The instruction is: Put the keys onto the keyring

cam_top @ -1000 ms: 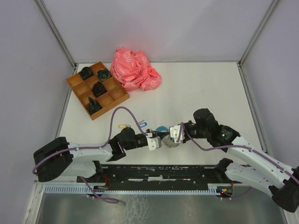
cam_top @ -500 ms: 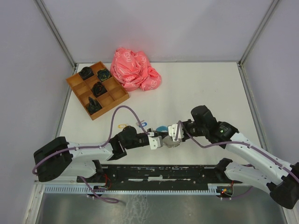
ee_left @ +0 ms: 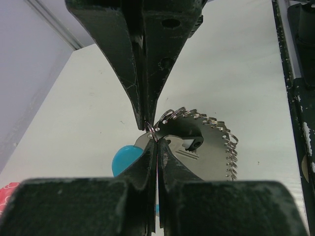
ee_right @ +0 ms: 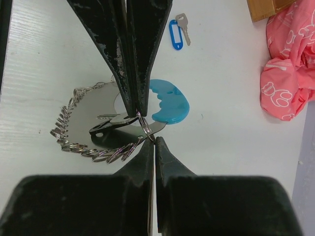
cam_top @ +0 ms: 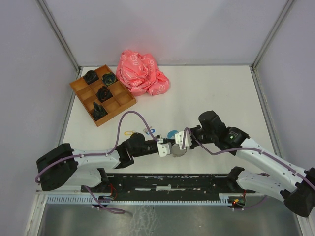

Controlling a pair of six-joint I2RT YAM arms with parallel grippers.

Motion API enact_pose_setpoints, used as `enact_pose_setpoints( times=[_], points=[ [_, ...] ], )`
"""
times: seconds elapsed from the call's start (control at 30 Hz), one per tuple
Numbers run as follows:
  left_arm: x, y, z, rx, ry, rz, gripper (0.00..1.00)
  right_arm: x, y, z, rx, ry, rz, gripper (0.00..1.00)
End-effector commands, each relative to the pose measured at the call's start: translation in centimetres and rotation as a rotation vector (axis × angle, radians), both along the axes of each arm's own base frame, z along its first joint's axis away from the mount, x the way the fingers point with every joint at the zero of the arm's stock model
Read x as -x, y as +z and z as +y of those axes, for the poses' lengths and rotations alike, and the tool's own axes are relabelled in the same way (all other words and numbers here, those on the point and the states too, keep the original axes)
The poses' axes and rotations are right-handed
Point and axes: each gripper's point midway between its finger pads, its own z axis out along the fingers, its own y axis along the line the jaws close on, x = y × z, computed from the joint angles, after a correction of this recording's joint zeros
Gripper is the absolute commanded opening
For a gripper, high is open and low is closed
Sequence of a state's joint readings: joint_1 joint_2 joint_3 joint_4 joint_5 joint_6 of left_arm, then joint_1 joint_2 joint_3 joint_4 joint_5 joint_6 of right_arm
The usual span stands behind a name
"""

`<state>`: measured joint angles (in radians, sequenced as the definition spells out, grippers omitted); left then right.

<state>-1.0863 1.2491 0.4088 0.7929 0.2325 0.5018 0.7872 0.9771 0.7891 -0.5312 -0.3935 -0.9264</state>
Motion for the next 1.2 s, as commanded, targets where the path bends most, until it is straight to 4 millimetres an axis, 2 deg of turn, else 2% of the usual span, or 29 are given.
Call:
enact_pose_setpoints(
  times=[0.0, 0.3, 0.67, 0.83, 1.17],
  points=[
    [-1.0, 3.0, -0.6, 0.088, 0.041, -0.032, 0.03, 2.6, 3.5, 3.8, -0.146, 0.181, 0.005, 0.01],
    [-1.4, 3.2, -0.1, 0.152, 0.066, 0.022, 0.03, 3.1, 3.5, 4.2, -0.143, 0.211, -0.003, 0.01],
    [-1.5, 4.5, 1.2, 0.252, 0.037, 0.044, 0.03, 3.6, 3.3, 4.3, -0.142, 0.232, 0.018, 0.01],
    [-0.6, 4.9, 0.9, 0.238, -0.022, 0.001, 0.03, 3.4, 3.0, 4.3, -0.120, 0.225, 0.016, 0.01],
    [1.0, 4.0, 0.3, 0.155, -0.133, -0.057, 0.03, 1.7, 3.3, 4.2, -0.120, 0.137, -0.020, 0.01]
  ],
)
